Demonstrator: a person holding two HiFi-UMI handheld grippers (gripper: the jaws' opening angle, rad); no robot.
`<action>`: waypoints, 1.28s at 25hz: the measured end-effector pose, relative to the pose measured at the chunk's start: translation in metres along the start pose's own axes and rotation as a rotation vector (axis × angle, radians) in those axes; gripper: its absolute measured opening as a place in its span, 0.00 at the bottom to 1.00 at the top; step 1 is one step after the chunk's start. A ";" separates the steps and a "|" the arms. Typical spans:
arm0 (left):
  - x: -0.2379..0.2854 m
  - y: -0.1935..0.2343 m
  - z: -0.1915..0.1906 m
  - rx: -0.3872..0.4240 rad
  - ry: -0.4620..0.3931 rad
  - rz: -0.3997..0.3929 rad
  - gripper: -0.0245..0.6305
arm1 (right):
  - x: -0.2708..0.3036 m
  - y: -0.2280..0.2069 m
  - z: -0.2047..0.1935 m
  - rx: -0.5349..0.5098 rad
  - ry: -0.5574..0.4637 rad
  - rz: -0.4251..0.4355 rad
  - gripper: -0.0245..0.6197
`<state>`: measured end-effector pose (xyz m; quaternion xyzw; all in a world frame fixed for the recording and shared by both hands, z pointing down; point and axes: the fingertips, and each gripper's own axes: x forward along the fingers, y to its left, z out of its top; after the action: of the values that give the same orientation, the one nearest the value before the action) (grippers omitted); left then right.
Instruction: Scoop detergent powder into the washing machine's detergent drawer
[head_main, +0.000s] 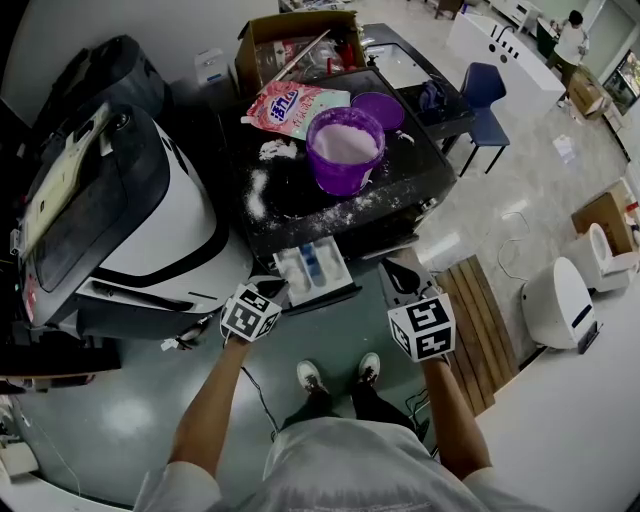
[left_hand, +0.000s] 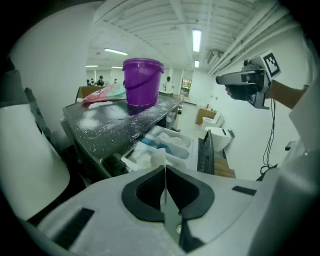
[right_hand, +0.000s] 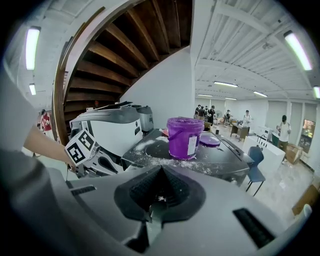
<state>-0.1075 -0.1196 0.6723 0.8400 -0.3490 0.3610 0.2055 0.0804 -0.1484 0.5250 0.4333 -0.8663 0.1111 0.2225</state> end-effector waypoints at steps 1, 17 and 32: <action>0.000 -0.001 0.000 0.030 0.004 0.004 0.06 | 0.000 0.000 -0.001 0.002 0.000 0.002 0.05; -0.014 -0.010 0.021 0.922 0.051 0.302 0.06 | -0.017 -0.012 -0.018 0.009 0.024 -0.035 0.05; -0.010 0.007 0.006 0.627 0.047 0.294 0.06 | -0.033 -0.019 -0.029 0.022 0.035 -0.063 0.05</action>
<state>-0.1145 -0.1235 0.6612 0.7945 -0.3335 0.4957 -0.1088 0.1214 -0.1257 0.5346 0.4606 -0.8470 0.1211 0.2361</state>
